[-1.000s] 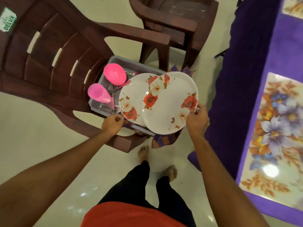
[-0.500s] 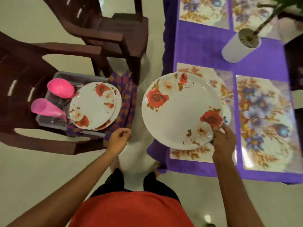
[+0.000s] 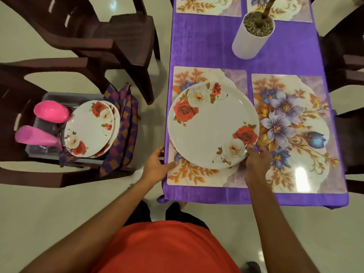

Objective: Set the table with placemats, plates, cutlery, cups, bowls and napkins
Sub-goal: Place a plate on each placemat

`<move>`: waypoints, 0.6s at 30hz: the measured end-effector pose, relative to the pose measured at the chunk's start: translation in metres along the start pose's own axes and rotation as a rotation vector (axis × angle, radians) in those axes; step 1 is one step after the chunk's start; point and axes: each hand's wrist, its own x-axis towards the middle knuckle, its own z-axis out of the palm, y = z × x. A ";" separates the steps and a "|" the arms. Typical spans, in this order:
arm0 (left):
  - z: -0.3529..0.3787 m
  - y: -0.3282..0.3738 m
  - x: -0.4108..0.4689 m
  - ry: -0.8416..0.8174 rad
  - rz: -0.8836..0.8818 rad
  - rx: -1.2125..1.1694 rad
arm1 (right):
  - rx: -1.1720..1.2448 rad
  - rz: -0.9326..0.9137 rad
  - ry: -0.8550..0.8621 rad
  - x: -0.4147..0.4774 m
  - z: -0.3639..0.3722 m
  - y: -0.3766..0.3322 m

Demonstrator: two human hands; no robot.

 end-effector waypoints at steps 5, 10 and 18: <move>-0.001 0.000 0.003 0.006 -0.047 0.007 | -0.022 -0.029 -0.040 0.009 0.000 0.006; -0.003 0.000 0.010 -0.036 -0.088 -0.010 | -0.082 -0.130 0.042 0.016 0.005 0.013; -0.008 0.004 0.020 -0.106 -0.152 0.022 | -0.237 -0.210 0.115 0.022 0.008 0.015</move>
